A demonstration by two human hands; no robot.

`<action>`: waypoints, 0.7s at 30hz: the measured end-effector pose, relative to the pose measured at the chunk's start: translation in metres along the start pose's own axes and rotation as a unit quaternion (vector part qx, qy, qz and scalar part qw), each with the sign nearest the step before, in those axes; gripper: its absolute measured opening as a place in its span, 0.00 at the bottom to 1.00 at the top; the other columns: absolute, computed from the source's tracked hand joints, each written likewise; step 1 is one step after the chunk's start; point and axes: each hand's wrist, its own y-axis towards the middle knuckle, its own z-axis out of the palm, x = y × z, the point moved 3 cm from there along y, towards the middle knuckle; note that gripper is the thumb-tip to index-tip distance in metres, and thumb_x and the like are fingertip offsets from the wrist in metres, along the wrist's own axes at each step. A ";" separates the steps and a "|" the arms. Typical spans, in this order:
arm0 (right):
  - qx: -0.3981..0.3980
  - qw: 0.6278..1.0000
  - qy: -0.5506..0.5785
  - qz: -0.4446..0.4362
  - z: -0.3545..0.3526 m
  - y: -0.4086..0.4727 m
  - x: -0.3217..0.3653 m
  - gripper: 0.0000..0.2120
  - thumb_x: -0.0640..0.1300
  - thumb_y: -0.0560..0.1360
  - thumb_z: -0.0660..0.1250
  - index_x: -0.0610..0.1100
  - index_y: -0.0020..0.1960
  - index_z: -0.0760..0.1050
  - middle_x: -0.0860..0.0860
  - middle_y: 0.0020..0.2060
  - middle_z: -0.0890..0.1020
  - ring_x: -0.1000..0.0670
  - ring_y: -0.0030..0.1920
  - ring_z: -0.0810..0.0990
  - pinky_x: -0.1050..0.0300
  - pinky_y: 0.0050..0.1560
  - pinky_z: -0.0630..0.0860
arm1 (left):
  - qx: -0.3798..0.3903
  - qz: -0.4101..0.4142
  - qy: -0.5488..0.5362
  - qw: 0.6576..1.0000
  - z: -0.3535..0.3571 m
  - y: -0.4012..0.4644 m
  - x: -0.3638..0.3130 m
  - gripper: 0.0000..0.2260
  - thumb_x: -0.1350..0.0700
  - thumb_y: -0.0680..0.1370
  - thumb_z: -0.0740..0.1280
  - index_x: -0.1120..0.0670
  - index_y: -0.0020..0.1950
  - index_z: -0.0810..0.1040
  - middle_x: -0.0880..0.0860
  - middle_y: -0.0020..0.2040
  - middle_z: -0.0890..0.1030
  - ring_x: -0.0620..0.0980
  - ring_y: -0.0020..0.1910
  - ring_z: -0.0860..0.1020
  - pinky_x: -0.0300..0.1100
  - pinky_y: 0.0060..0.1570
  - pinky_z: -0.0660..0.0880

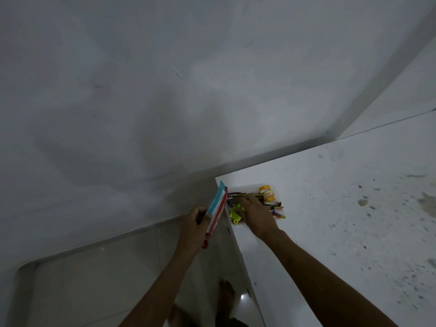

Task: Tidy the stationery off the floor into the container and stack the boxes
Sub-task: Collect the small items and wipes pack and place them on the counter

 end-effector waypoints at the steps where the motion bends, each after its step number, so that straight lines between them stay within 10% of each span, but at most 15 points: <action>1: -0.012 1.000 -0.015 -0.006 -0.001 0.002 0.002 0.16 0.50 0.81 0.58 0.50 0.68 0.69 0.47 0.64 0.72 0.47 0.61 0.75 0.52 0.56 0.78 | -0.001 -0.002 -0.001 1.000 0.000 0.001 0.001 0.04 0.52 0.79 0.63 0.44 0.52 0.75 0.46 0.50 0.79 0.45 0.44 0.80 0.49 0.37 0.81; 7: -0.036 0.995 -0.084 -0.051 0.005 0.008 0.007 0.19 0.52 0.80 0.59 0.50 0.70 0.66 0.45 0.64 0.70 0.47 0.61 0.72 0.54 0.58 0.76 | 0.005 -0.011 -0.008 1.000 0.001 0.003 0.007 0.07 0.52 0.79 0.64 0.49 0.56 0.76 0.47 0.51 0.79 0.44 0.45 0.81 0.34 0.33 0.79; 21: -0.040 0.980 -0.192 -0.036 0.012 -0.034 -0.017 0.31 0.64 0.79 0.43 0.50 0.69 0.72 0.44 0.68 0.74 0.41 0.68 0.72 0.36 0.67 0.67 | 0.035 -0.030 -0.022 0.999 0.009 0.007 0.010 0.07 0.53 0.80 0.63 0.49 0.56 0.75 0.48 0.53 0.79 0.46 0.48 0.80 0.42 0.40 0.81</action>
